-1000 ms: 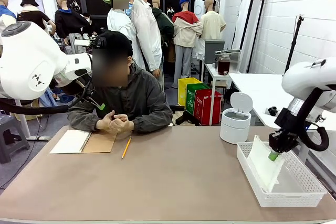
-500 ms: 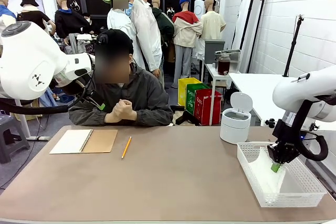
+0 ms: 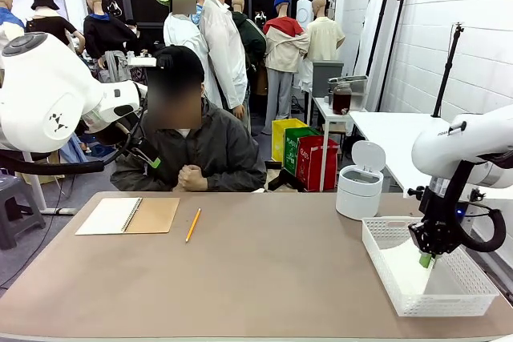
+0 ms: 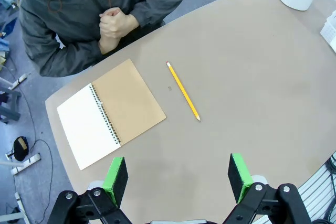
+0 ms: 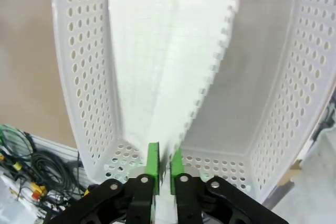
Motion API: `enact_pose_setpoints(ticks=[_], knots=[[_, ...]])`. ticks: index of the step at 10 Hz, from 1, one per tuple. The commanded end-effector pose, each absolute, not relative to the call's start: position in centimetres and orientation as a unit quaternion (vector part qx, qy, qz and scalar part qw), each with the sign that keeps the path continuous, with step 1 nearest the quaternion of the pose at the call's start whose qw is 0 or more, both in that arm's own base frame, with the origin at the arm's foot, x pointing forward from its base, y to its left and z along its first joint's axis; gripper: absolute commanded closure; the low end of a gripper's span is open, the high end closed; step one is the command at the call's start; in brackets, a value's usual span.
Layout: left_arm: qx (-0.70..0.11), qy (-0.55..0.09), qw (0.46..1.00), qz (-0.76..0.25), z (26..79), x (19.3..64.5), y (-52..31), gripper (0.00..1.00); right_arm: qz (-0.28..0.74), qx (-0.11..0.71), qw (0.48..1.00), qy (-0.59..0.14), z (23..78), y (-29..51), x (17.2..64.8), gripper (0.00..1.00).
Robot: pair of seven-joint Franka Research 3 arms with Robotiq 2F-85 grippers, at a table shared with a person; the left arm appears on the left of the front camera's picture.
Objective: Sort the paper based on its condition.
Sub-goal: If a person hands you a paper, place it in the Organizing basket , and if it's crumpled, put it in the Trash can.
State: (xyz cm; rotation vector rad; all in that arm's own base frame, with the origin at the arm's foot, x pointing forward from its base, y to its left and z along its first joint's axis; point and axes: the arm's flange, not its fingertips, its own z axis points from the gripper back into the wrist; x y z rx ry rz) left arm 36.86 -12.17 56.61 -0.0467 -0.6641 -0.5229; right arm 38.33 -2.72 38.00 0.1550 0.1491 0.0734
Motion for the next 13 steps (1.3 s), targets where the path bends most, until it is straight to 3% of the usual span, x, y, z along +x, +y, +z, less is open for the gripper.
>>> enact_pose_setpoints(ticks=[1, 3, 9, 13], knots=[[-0.024, -0.320, 0.913, -0.253, 56.7, 36.8, -12.0, 0.00, 0.004, 0.041, 0.995, 0.088, 39.0, -2.5, 38.5, 0.41], [-0.024, -0.320, 0.913, -0.253, 56.7, 36.8, -12.0, 0.00, -0.010, 0.021, 0.995, 0.095, 40.2, -2.6, 38.8, 0.02], [-0.024, -0.320, 0.913, -0.253, 56.7, 36.8, -12.0, 0.00, -0.051, -0.041, 0.995, 0.074, 44.9, -1.7, 39.1, 0.00], [-0.024, -0.320, 0.913, -0.253, 56.7, 36.8, -12.0, 0.00, -0.028, -0.011, 0.995, 0.092, 43.4, -2.5, 38.9, 0.00]])
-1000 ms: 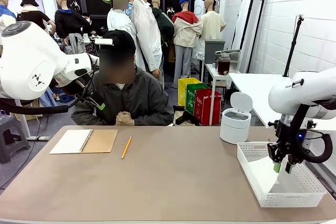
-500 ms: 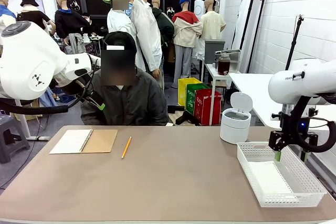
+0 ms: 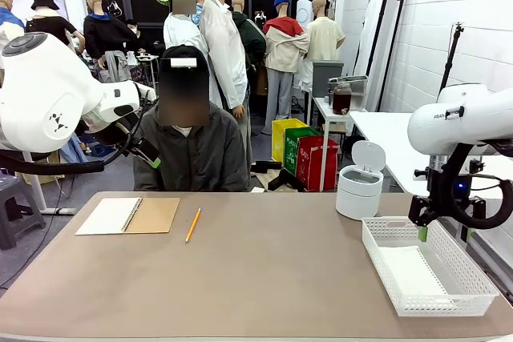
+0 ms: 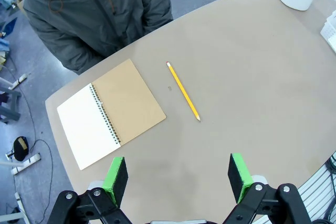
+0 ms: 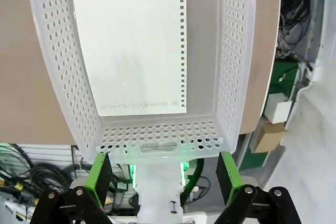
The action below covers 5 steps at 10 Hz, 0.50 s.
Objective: Sort the paper based on its condition.
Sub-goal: If a person hands you a paper, place it in the Organizing basket , and if it's crumpled, put it in the Trash can.
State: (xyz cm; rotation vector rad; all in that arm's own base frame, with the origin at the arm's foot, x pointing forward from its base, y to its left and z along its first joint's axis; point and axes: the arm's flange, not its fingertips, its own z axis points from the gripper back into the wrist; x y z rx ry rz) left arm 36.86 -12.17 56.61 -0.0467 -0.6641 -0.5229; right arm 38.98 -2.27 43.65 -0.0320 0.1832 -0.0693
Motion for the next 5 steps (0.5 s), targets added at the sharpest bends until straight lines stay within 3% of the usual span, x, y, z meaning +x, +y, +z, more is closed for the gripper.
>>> enact_pose_setpoints(ticks=[1, 5], knots=[[-0.024, -0.320, 0.913, -0.253, 56.71, 36.85, -12.05, 0.00, -0.028, -0.011, 0.995, 0.092, 43.42, -2.51, 38.93, 0.00], [-0.024, -0.320, 0.913, -0.253, 56.71, 36.85, -12.05, 0.00, -0.028, -0.011, 0.995, 0.092, 43.42, -2.51, 38.93, 0.00]])
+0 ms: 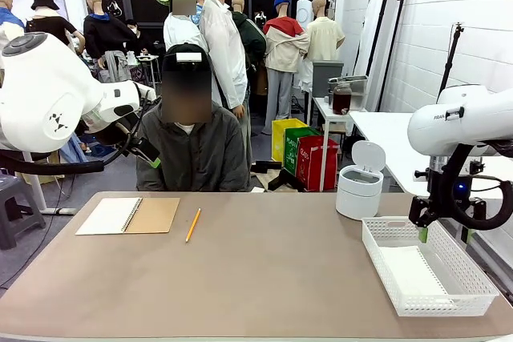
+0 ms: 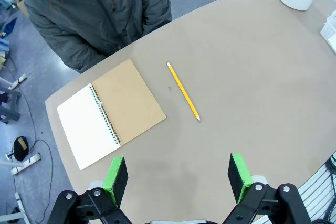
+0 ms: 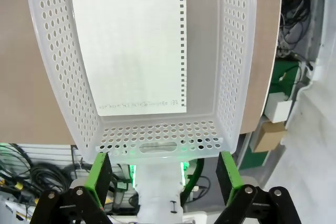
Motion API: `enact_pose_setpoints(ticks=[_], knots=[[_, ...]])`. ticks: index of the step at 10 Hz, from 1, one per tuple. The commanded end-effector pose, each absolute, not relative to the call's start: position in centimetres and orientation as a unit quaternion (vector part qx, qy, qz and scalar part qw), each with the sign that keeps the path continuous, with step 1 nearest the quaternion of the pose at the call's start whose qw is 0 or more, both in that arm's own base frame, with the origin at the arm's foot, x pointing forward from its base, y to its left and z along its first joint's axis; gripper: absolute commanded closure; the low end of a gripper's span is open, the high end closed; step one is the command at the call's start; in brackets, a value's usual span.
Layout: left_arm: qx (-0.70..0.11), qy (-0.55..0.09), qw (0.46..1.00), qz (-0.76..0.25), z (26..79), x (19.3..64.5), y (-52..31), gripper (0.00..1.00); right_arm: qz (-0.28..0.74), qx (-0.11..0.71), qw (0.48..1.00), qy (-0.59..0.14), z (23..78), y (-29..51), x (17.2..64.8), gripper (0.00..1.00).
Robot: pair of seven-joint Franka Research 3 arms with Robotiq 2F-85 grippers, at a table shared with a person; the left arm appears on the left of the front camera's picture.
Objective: Sort the paper based on its condition.
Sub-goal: If a person hands you a paper, place it in the Organizing basket , and if it's crumpled, put it in the Trash can.
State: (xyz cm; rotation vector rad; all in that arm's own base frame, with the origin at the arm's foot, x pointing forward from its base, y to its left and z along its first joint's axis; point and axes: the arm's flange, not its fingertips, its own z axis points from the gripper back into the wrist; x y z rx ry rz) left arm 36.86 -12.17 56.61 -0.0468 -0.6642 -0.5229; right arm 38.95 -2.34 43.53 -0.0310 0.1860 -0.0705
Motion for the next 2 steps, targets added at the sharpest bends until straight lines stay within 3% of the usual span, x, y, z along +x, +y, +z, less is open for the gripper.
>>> enact_pose_setpoints(ticks=[1, 2], knots=[[-0.024, -0.320, 0.913, -0.253, 56.71, 36.85, -12.05, 0.00, -0.028, -0.011, 0.995, 0.092, 43.42, -2.51, 38.93, 0.00], [-0.024, -0.320, 0.913, -0.253, 56.71, 36.85, -12.05, 0.00, -0.028, -0.011, 0.995, 0.092, 43.42, -2.51, 38.93, 0.00]])
